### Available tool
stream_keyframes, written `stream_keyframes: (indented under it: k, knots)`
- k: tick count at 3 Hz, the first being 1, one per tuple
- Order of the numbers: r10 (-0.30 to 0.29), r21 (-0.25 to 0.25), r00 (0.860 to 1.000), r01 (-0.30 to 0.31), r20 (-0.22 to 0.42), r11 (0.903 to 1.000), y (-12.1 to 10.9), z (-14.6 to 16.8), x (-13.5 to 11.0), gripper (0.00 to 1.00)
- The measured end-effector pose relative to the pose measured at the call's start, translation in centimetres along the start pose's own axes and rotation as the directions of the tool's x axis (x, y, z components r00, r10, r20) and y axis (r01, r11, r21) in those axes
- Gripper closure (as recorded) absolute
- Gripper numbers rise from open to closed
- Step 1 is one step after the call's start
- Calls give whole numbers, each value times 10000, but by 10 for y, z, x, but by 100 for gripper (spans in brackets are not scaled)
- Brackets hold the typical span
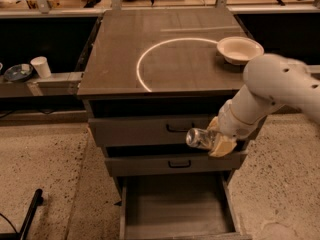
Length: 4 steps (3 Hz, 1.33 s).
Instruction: Place redbull can into bottom drawer
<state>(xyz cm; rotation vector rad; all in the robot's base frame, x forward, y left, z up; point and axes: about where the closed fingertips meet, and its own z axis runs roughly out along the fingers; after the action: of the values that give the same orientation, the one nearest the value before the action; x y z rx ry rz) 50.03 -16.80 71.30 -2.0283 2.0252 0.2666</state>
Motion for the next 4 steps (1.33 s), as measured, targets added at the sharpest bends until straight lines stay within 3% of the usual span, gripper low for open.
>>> stream_keyframes:
  k: [1, 2, 3, 4]
  knots:
    - [67, 689, 9992, -94, 400, 9976, -19, 18, 2, 100]
    - [62, 703, 9992, -90, 401, 9975, -20, 17, 2, 100]
    - [24, 399, 9979, -50, 651, 9992, -18, 48, 18, 100]
    - [423, -58, 9923, -419, 1166, 9991, 2, 120, 74, 100]
